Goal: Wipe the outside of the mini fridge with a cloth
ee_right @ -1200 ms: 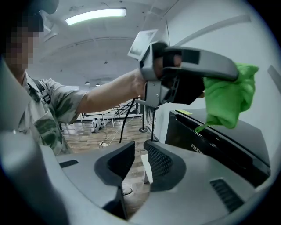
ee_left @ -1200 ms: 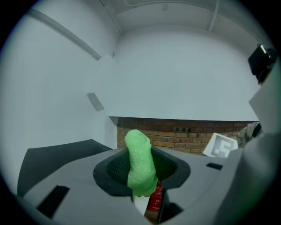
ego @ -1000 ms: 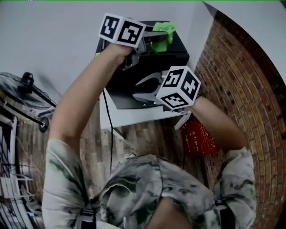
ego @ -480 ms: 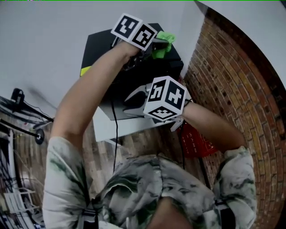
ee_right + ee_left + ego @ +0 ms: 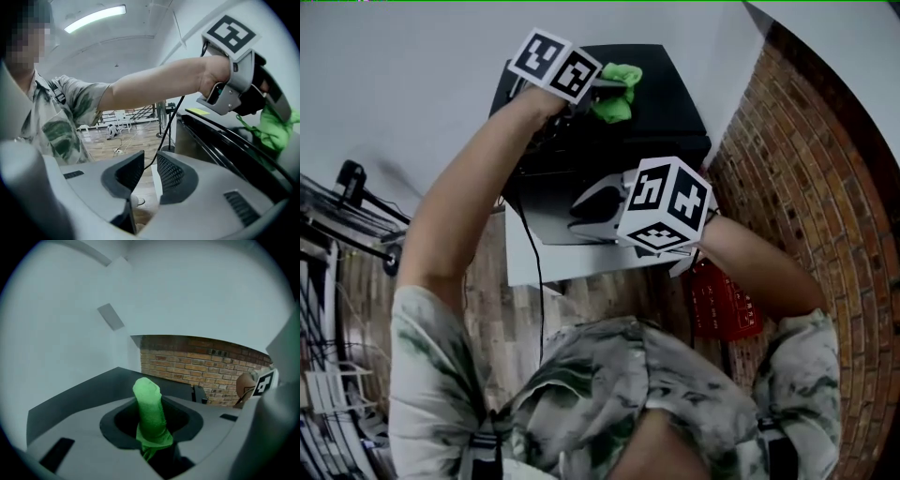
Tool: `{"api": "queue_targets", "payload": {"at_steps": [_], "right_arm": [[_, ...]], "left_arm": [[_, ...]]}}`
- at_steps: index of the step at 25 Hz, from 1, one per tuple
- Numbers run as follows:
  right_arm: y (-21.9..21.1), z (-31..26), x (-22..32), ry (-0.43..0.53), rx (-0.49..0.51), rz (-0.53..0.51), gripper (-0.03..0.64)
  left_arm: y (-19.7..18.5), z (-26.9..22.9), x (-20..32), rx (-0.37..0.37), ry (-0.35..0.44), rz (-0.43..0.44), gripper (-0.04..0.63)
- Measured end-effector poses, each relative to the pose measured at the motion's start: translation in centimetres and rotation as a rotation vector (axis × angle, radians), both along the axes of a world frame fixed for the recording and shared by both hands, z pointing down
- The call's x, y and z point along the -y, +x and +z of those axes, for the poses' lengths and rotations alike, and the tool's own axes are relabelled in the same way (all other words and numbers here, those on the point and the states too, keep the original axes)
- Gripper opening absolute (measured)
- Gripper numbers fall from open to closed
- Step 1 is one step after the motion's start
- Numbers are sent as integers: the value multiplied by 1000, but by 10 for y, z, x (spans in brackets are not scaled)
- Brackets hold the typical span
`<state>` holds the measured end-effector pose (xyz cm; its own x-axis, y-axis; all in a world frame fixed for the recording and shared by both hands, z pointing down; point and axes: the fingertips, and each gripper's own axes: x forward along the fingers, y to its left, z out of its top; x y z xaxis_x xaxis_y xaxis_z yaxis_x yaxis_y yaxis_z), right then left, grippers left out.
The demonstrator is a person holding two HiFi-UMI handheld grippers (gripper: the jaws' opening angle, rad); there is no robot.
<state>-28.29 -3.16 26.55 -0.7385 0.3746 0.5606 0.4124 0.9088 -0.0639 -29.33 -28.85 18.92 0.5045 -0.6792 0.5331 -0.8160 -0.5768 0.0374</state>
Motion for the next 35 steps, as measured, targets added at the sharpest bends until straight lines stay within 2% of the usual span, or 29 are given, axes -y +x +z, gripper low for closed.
{"api": "queue_targets", "payload": {"at_steps": [6,13,20,23,26,29,35], "right_arm": [[-12,5,-14,-2,-6,-57,104],[-29,6,-29,-11,-1,-108,103],[-35,7,-34,-7,7,-118,104],[-33,6,-33,-8,11,-114,104],[-31,7,-30,-5,9,-107,104],[-25,8,-26,-4,7,-98,104],[-8,10,-15,-5,2,-64,104]], "left_arm": [[-77,6,-24,62,-5,-113,141],[-170,11,-58,100,-20,-265,140],[-229,8,-74,159,-14,-404,138],[-224,-5,-68,132,11,-404,137],[-198,-25,-51,111,47,-357,137],[-157,-41,-27,107,75,-289,137],[-50,-55,33,68,103,-138,137]]}}
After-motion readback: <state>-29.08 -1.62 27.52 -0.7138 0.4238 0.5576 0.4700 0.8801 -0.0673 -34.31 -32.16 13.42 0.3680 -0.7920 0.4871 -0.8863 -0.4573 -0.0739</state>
